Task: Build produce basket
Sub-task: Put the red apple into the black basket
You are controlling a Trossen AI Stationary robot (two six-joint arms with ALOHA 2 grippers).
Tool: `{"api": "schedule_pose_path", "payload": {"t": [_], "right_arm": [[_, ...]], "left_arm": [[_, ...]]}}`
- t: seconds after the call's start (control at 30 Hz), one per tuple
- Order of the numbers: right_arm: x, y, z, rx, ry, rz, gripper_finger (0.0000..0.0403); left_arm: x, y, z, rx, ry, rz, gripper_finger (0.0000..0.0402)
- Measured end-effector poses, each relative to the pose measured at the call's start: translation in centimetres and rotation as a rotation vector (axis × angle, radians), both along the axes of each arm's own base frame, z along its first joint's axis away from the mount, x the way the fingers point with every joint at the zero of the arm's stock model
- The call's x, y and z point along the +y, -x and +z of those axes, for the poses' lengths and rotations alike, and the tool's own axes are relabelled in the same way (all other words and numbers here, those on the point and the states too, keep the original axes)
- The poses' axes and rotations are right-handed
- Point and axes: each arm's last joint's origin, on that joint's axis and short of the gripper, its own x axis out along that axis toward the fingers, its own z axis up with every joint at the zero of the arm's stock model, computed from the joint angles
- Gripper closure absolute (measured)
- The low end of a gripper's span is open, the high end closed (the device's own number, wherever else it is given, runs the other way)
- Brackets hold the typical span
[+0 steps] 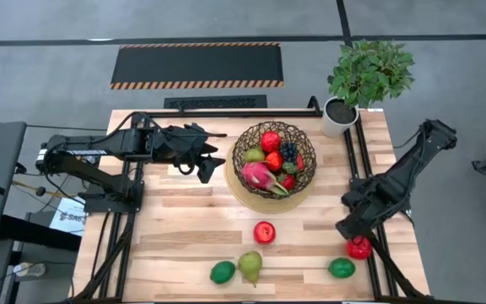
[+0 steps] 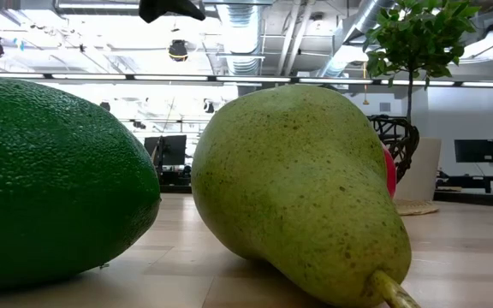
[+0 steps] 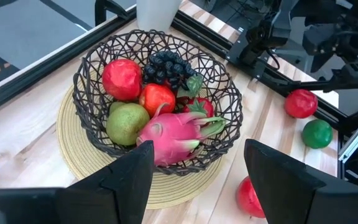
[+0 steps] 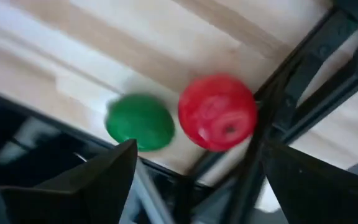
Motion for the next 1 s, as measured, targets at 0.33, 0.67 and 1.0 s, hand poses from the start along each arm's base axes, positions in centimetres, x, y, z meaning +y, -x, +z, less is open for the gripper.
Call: {"api": "schedule_pose_path", "payload": {"t": [0.33,0.67,1.0], "right_arm": [[1.1,-0.1,-0.8,-0.057,0.021,0.369,0.0040],[1.3,-0.3,-1.2,-0.081,0.035,0.532,0.0038],[0.8,0.1,-1.3,-0.051,0.062,0.615,0.0033]], "left_arm": [[0.0,0.0,0.0,-0.005,0.016,0.010,0.0166],[0.0,0.0,0.0,-0.006,0.021,0.015,0.0166],[0.0,0.0,0.0,-0.007,0.024,0.018,0.0166]]}}
